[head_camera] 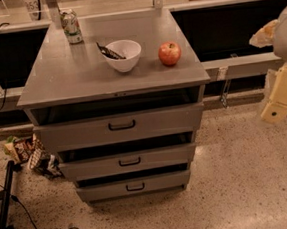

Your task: Pick rxbar chocolate from white bowl and place on counter

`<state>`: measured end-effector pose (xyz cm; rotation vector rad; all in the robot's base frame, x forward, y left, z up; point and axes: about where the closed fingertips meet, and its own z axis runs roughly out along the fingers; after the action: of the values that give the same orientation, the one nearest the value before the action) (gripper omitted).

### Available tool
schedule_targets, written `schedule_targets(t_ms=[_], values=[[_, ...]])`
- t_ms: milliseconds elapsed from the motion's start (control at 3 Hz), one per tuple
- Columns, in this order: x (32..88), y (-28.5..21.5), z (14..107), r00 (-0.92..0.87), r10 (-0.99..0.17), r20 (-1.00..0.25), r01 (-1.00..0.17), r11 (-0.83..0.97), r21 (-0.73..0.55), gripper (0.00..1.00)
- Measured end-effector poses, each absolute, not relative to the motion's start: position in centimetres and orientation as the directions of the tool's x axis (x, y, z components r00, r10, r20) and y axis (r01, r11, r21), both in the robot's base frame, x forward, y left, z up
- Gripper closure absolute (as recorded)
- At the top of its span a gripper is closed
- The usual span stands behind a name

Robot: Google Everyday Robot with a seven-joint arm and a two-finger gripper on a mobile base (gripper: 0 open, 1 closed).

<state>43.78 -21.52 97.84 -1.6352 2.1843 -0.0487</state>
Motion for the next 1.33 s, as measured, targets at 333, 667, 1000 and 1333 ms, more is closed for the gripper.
schedule_targets(t_ms=[333, 667, 1000, 1333], values=[[43.3, -22.0, 96.4, -0.231, -0.848, -0.478, -0.878, 0.393, -0.274, 0.0], [46.6, -23.9, 93.3, -0.291, -0.757, -0.585, -0.849, 0.486, -0.207, 0.0], [55.0, -24.6, 89.7, -0.406, -0.685, -0.605, -0.819, 0.567, -0.093, 0.0], [59.7, -21.6, 88.4, -0.431, -0.649, -0.627, -0.818, 0.575, -0.034, 0.0]])
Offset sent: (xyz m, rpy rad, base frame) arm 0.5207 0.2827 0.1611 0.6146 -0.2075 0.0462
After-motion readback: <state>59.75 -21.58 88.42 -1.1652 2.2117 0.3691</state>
